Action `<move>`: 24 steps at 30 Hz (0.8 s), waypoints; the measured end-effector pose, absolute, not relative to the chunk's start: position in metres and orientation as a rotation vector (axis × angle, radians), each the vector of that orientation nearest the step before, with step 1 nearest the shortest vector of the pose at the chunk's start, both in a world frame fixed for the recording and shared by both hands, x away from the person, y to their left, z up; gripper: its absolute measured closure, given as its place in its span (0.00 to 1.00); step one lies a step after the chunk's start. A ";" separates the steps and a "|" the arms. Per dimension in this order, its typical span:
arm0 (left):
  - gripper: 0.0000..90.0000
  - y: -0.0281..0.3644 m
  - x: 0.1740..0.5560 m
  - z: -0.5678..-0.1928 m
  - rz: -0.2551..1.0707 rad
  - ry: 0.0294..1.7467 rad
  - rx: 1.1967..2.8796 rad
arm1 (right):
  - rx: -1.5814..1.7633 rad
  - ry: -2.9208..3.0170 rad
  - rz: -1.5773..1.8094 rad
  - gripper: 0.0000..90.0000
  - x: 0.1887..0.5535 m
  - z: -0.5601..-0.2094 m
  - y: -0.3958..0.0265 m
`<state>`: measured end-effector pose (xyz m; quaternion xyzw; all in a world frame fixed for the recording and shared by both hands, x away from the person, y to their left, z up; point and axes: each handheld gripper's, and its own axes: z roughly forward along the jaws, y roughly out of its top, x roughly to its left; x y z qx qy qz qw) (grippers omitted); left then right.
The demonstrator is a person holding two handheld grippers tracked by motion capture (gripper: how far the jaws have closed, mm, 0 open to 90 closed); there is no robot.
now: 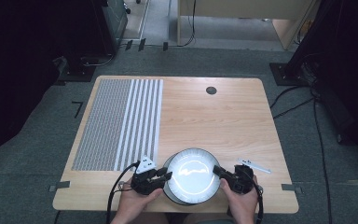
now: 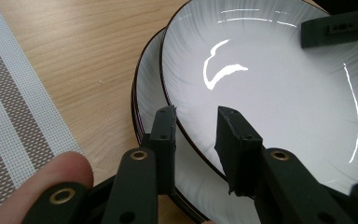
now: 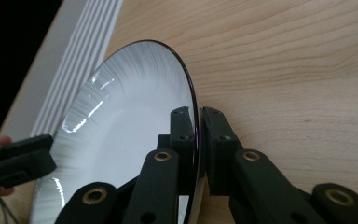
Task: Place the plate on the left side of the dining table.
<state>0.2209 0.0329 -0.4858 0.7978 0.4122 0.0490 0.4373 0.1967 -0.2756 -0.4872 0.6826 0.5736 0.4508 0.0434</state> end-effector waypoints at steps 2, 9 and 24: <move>0.76 0.033 0.221 -0.486 0.122 1.024 1.982 | 2.114 1.709 1.450 0.93 0.196 -0.489 -0.278; 0.73 0.035 0.223 -0.487 0.071 1.024 1.971 | 2.149 1.640 1.507 0.93 0.194 -0.489 -0.280; 0.73 0.041 0.223 -0.479 0.035 1.047 1.922 | 2.190 1.580 1.637 0.92 0.191 -0.485 -0.275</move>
